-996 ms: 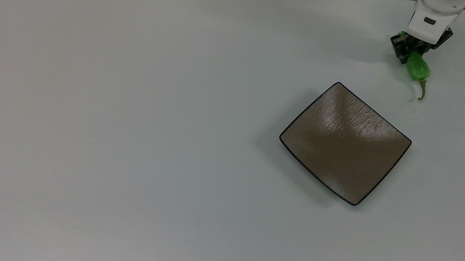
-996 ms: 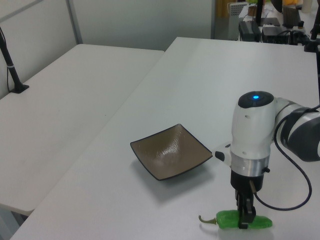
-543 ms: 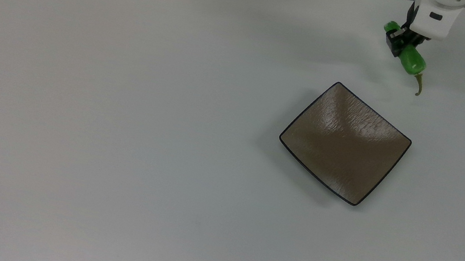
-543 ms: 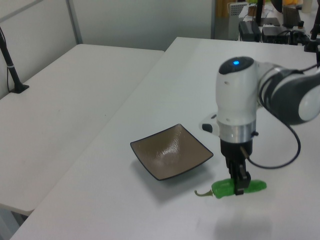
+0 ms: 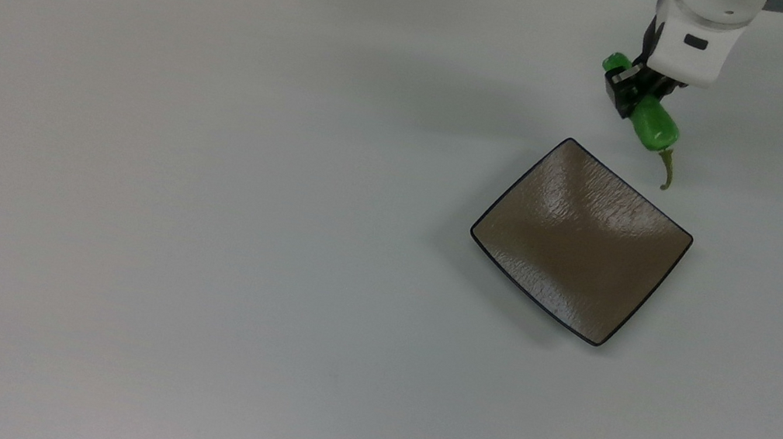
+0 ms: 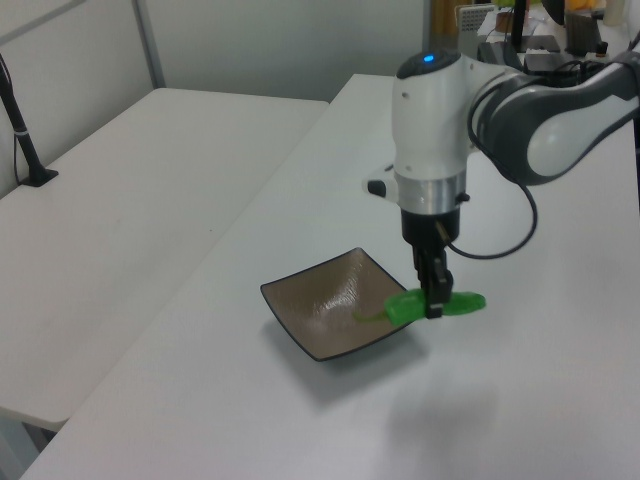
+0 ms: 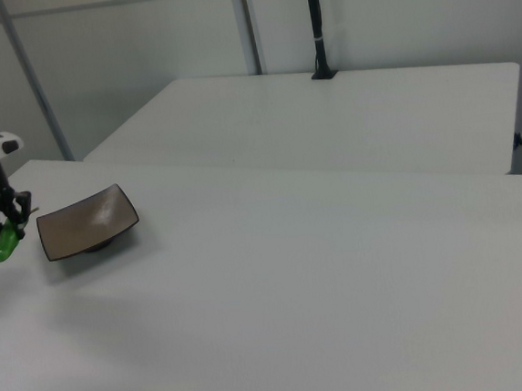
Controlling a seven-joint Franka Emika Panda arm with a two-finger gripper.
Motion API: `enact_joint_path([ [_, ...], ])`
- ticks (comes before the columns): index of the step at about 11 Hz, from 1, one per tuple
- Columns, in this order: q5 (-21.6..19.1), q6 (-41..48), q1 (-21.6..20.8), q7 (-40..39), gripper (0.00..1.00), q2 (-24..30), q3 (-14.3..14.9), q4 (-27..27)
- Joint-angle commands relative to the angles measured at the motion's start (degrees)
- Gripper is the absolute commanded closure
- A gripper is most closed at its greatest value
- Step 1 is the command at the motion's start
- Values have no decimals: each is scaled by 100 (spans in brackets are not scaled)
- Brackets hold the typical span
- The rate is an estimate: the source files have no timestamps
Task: Chili peppers are placed on a ceramic plate
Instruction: 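Lift the held chili pepper and carry it over the brown plate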
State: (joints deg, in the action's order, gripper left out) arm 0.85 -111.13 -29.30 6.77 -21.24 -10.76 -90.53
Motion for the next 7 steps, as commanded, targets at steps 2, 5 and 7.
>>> enact_joint_path([
  [2, -50, -619, -59, -71, 94, -248, 416, 298],
  [5, -50, -1206, 126, 297, 94, -512, 452, 484],
  [7, -41, -1499, 143, 553, 91, -661, 452, 492],
])
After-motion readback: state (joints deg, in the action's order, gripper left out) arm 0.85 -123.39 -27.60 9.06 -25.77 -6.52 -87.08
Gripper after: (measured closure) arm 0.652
